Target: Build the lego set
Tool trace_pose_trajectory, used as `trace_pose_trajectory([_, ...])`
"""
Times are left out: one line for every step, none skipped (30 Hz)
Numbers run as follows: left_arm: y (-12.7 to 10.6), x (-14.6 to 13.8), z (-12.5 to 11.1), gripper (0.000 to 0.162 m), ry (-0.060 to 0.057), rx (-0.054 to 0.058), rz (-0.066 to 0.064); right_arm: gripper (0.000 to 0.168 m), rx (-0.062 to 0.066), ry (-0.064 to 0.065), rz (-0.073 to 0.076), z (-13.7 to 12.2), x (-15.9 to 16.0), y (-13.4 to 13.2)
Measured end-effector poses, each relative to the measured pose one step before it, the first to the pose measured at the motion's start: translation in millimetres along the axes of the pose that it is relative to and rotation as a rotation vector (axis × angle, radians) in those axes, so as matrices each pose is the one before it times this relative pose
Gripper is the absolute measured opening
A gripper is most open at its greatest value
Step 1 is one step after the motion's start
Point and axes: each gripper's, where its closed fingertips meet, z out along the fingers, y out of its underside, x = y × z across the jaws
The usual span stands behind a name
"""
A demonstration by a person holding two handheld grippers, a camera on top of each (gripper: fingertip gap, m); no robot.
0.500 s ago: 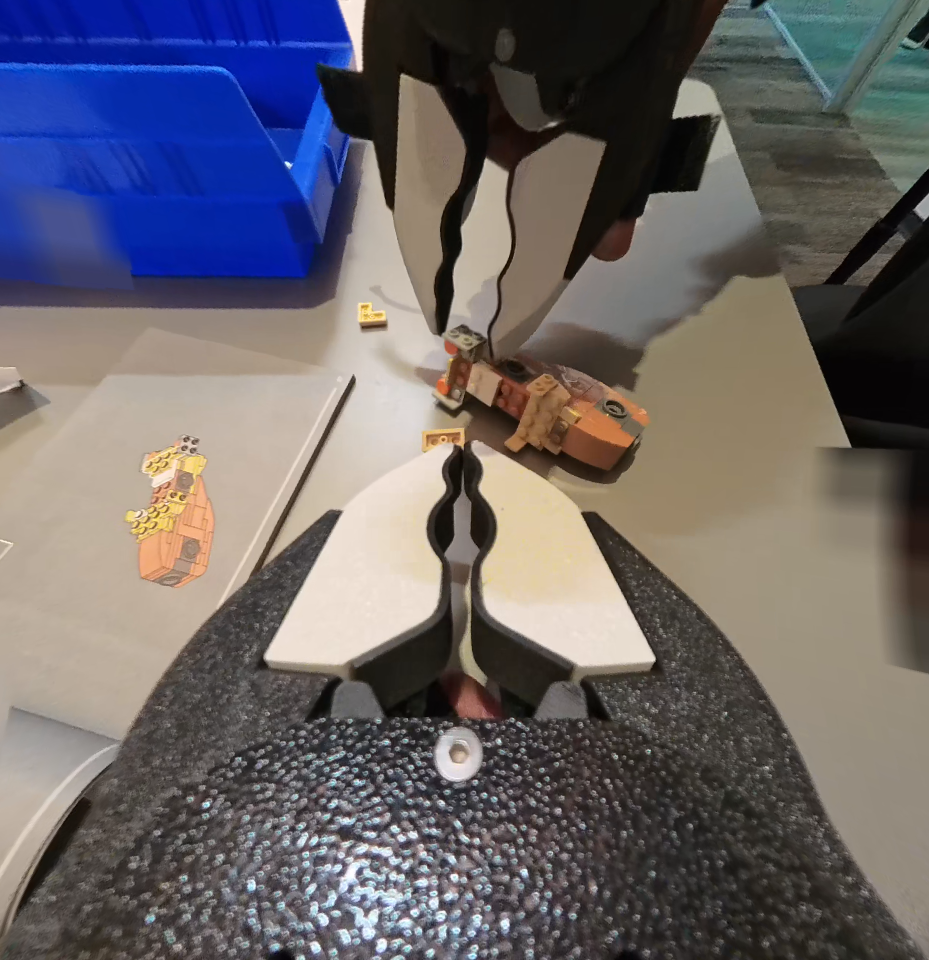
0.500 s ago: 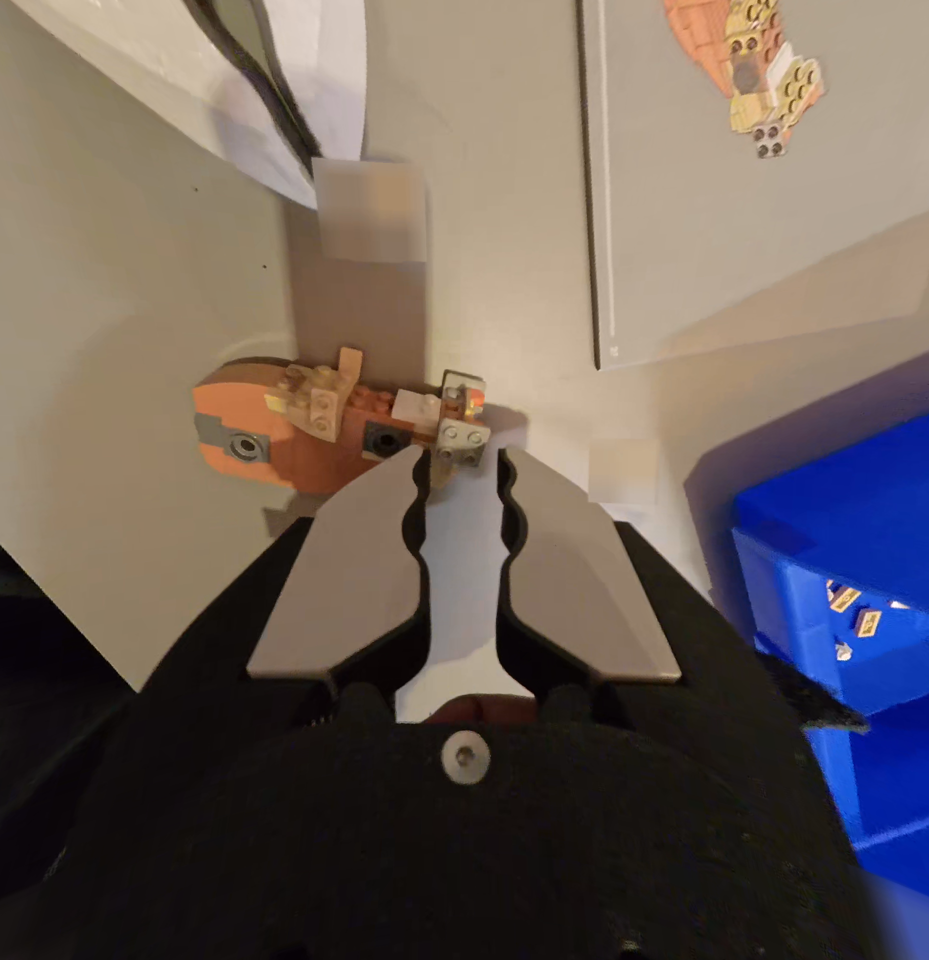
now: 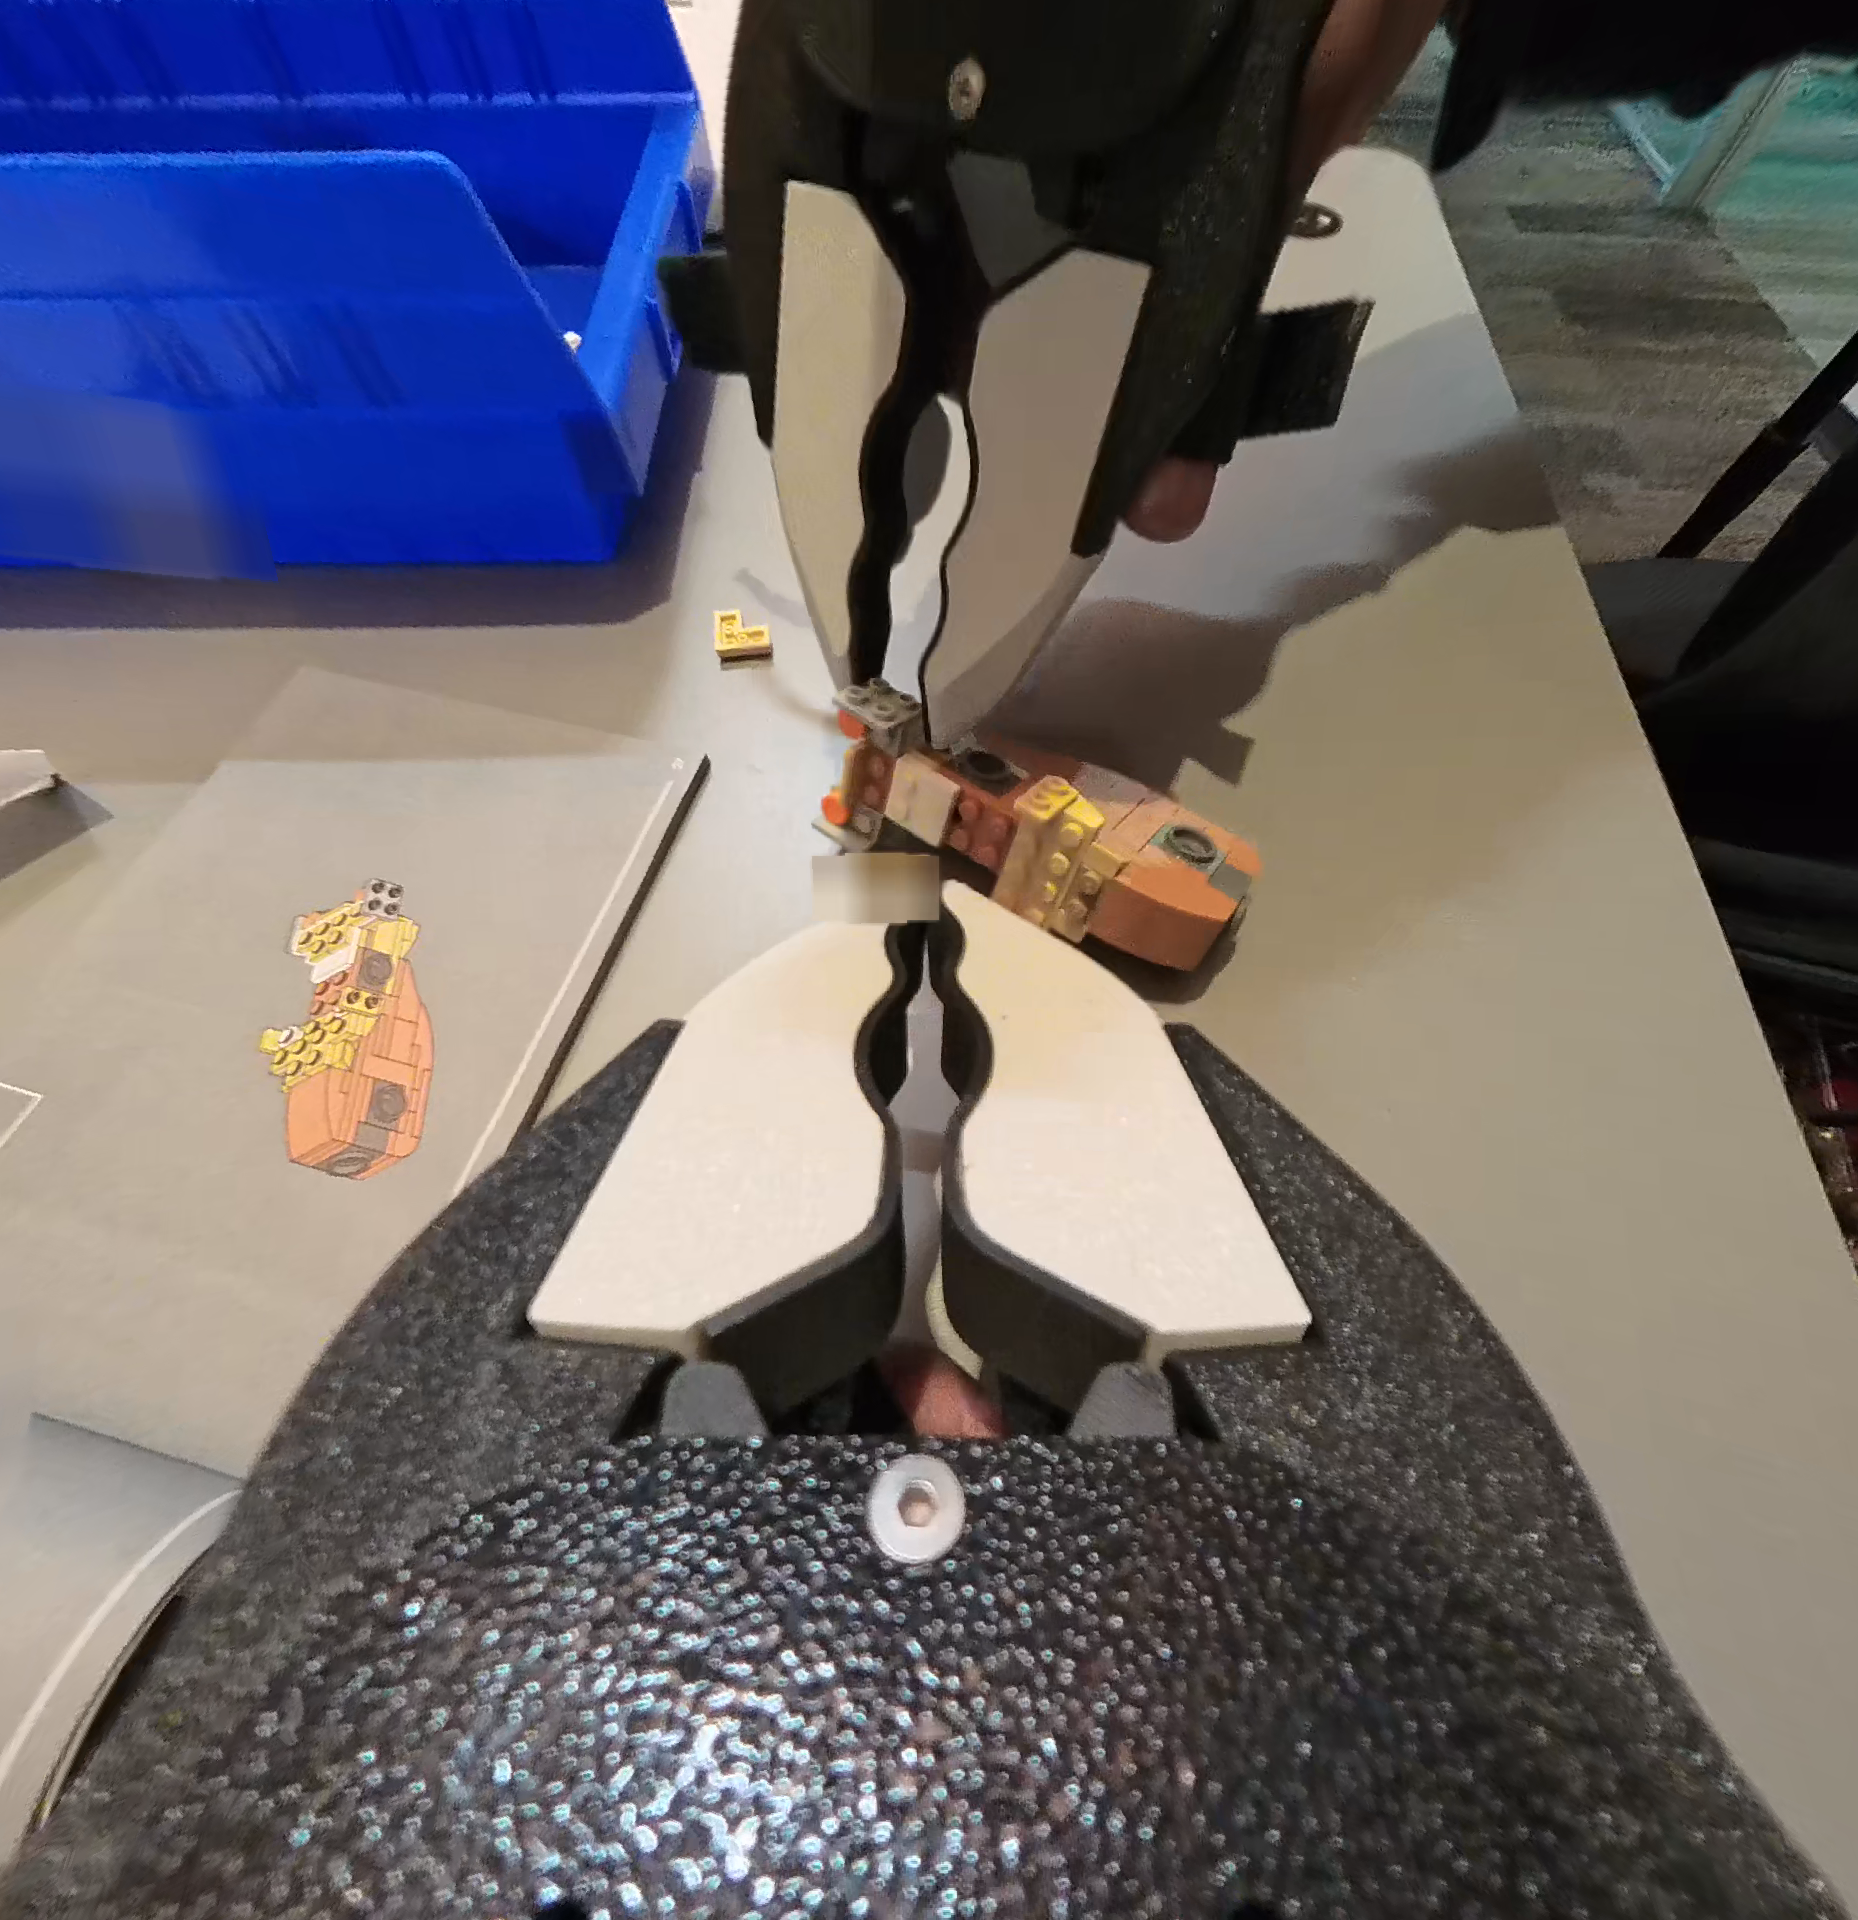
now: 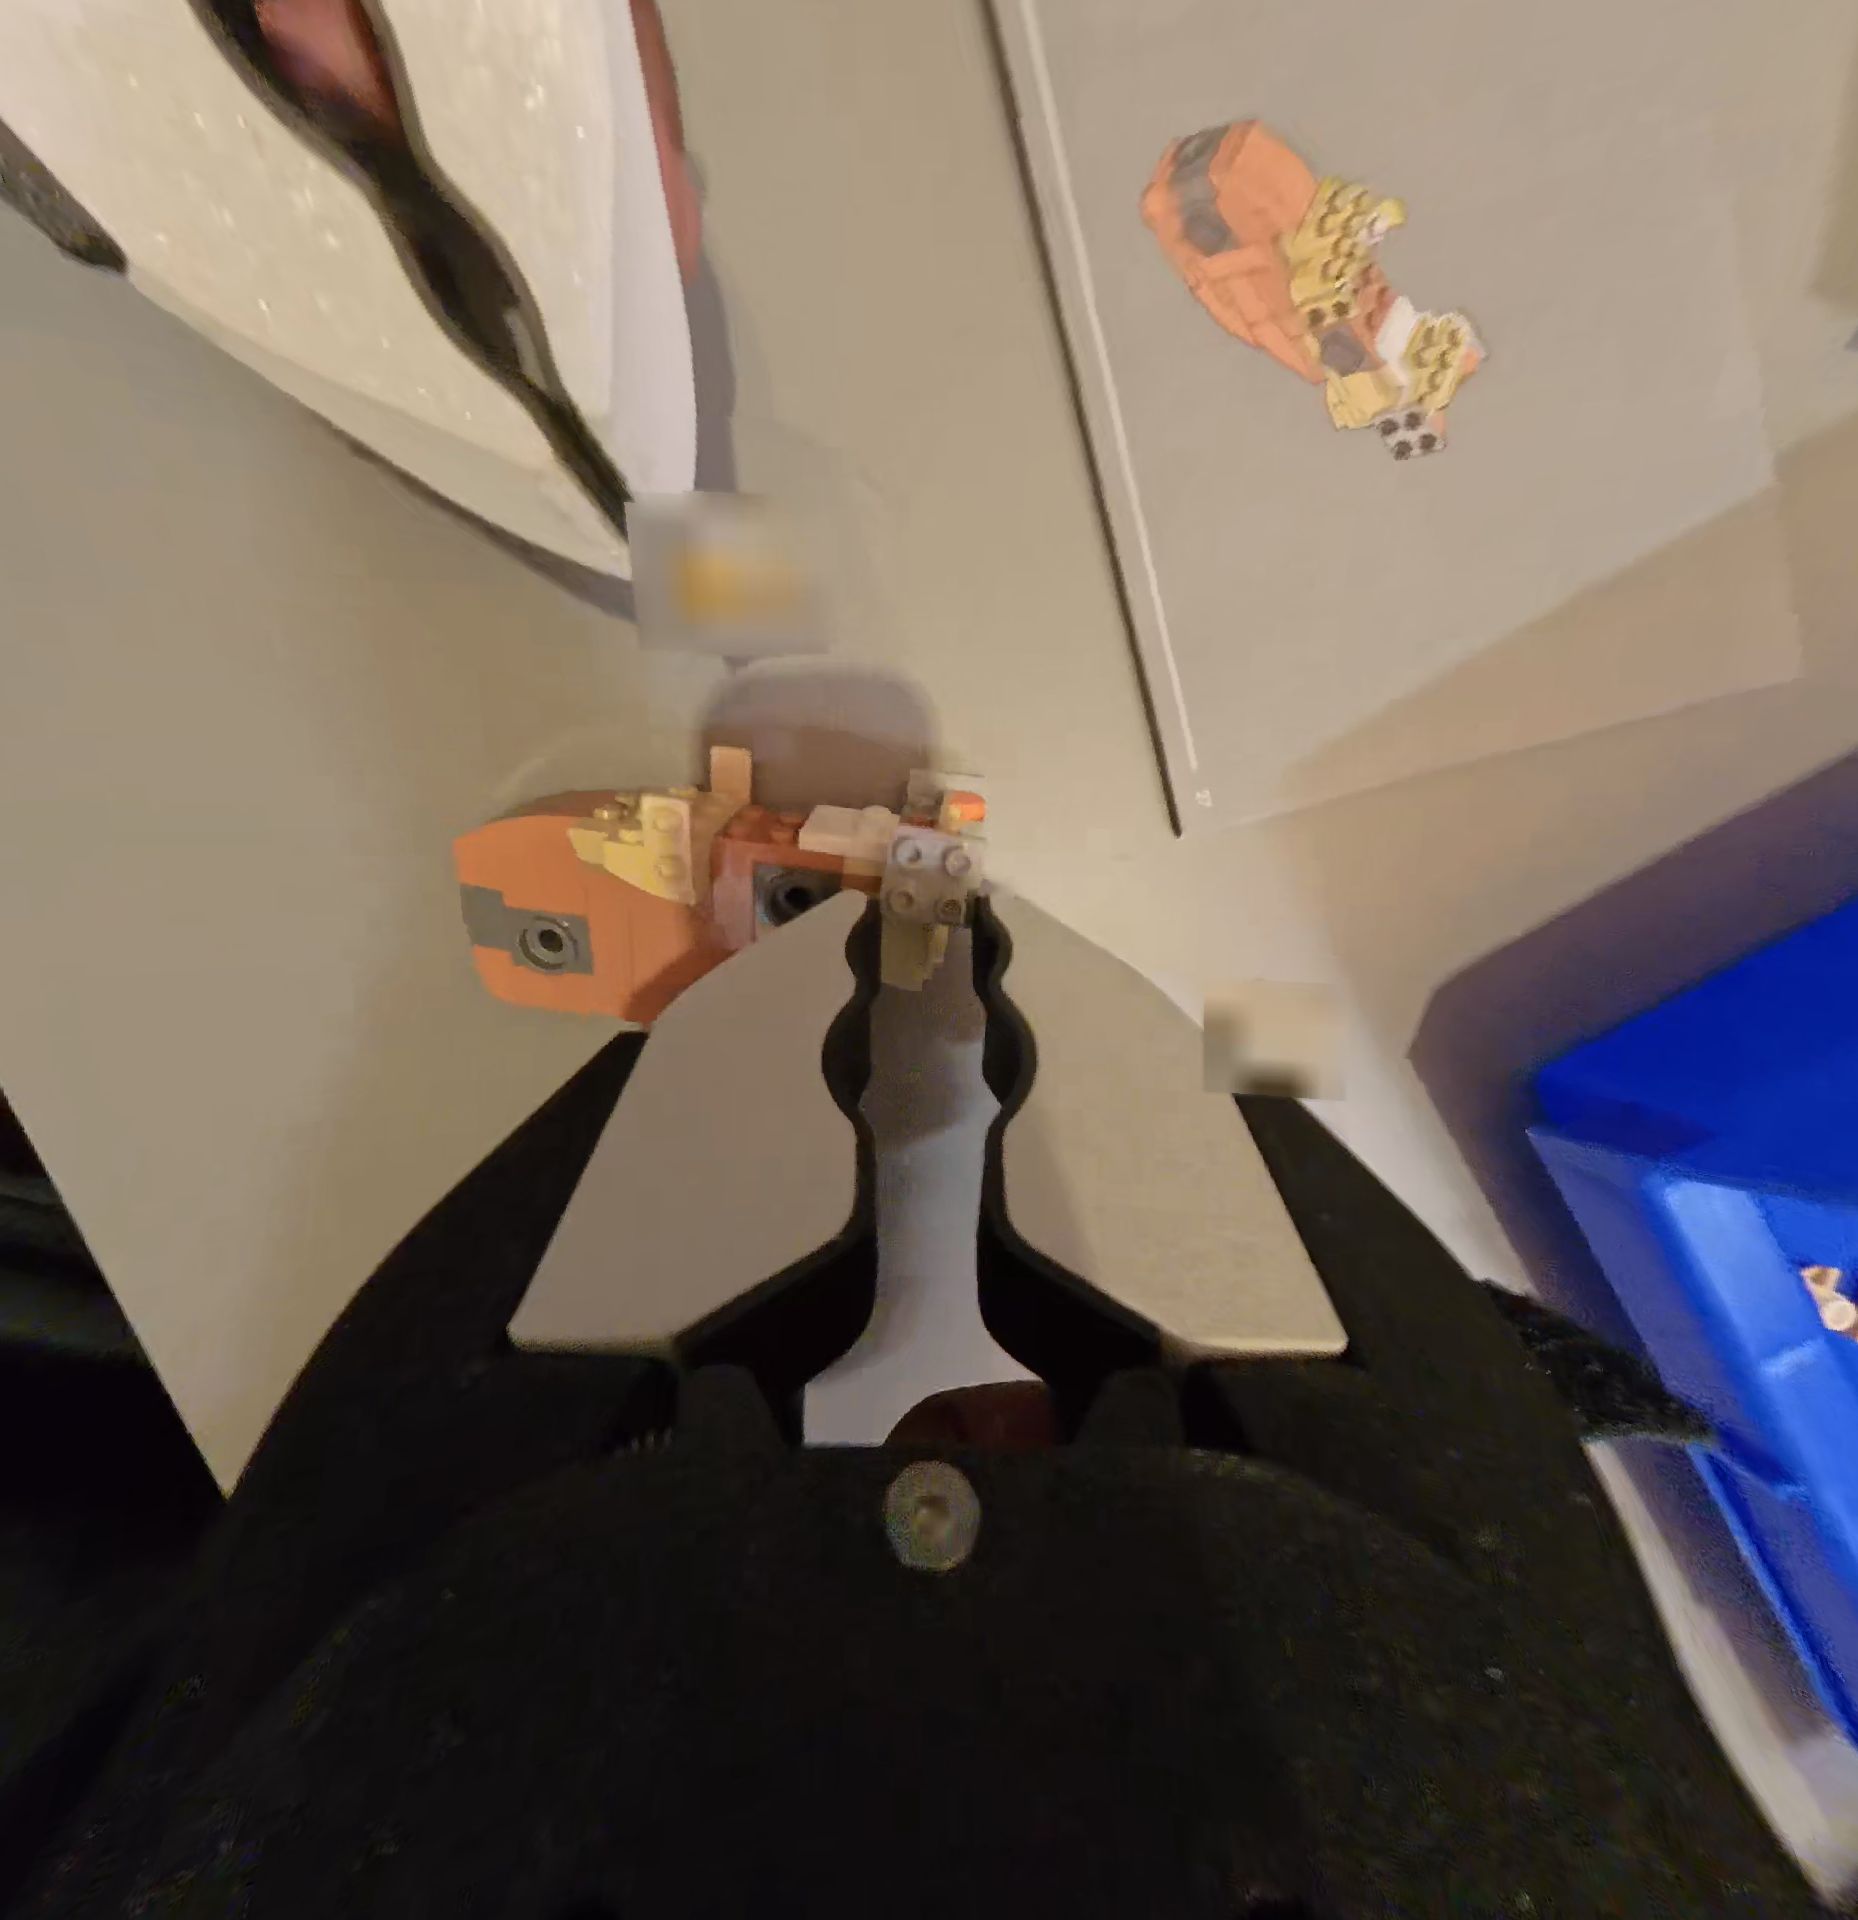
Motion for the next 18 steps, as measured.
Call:
trace_pose_trajectory([-0.03,-0.78,-0.34,0.0,-0.0026,0.0013,-0.0024,0.016,0.0491,0.007,0.0149,-0.6,1.71,-2.66])
trace_pose_trajectory([-0.14,-0.89,-0.5,0.0,-0.0032,0.0022,-0.0014,0.016,0.0533,0.0122,0.015,-1.01,2.02,-2.93])
trace_pose_trajectory([-0.58,-0.72,-0.71,0.0,-0.0027,0.0046,-0.0007,0.016,0.0498,0.0132,0.0197,-1.09,2.1,-2.34])
trace_pose_trajectory([-0.86,-0.92,-0.82,0.0,-0.0023,0.0071,-0.002,0.016,0.0535,0.0091,0.0172,-1.43,1.16,-2.87])
trace_pose_trajectory([-1.21,-0.92,-0.93,0.0,-0.0014,0.0089,-0.0045,0.016,0.0626,0.0063,0.0114,-1.7,0.13,-3.87])
trace_pose_trajectory([-1.38,-1.04,-1.02,0.0,-0.0007,0.0111,-0.0065,0.016,0.0646,0.0071,0.0094,-2.1,-0.58,-4.03])
trace_pose_trajectory([-1.34,-1.09,-0.86,0.0,-0.0004,0.0106,-0.0084,0.016,0.0631,0.0078,0.0073,-2.18,-0.97,-4.08])
trace_pose_trajectory([-1.27,-1.12,-0.89,0.0,-0.0008,0.0109,-0.0087,0.016,0.0618,0.0075,0.0041,-2.36,-1.41,-4.04])
trace_pose_trajectory([-1.56,-1.0,-0.7,0.0,-0.0002,0.0115,-0.0084,0.016,0.053,0.009,0.0061,-2.19,-1.26,-3.25])
trace_pose_trajectory([-1.48,-0.86,-0.57,0.0,0.0011,0.012,-0.0081,0.016,0.0387,0.0113,0.009,-1.62,-0.54,-1.84])
trace_pose_trajectory([-1.17,-0.87,-0.29,0.0,0.0008,0.0105,-0.0093,0.016,0.0306,0.0132,0.006,-1.15,-0.18,-1.03])
trace_pose_trajectory([-0.81,-0.7,-0.03,0.0,0.0021,0.0087,-0.0102,0.016,0.025,0.0116,0.0023,-0.81,-0.08,-0.52])
trace_pose_trajectory([-0.62,-0.35,0.05,0.0,0.0041,0.0094,-0.0116,0.016,0.0213,0.0074,0.0032,-0.28,-0.38,-0.22])
trace_pose_trajectory([-0.72,0.18,0.02,0.0,0.0062,0.0092,-0.0124,0.016,0.0209,0.0019,0.0056,-0.03,-0.87,-0.27])
trace_pose_trajectory([-0.58,0.41,0.03,0.0,0.0064,0.0077,-0.0129,0.016,0.0208,-0.0047,0.0061,0.23,-1.71,-0.44])
trace_pose_trajectory([-0.49,0.65,-0.32,0.0,0.0068,0.007,-0.0131,0.016,0.0144,-0.0083,0.0037,0.31,-2.17,0.13])
trace_pose_trajectory([-0.4,1.23,-0.62,0.0,0.009,0.005,-0.0153,0.016,0.0032,-0.0037,-0.0039,0.45,-1.56,1.41])
trace_pose_trajectory([-0.59,1.63,-0.76,0.0,0.0112,0.0058,-0.0193,0.016,-0.007,0.0081,-0.0147,0.66,0.16,2.77])
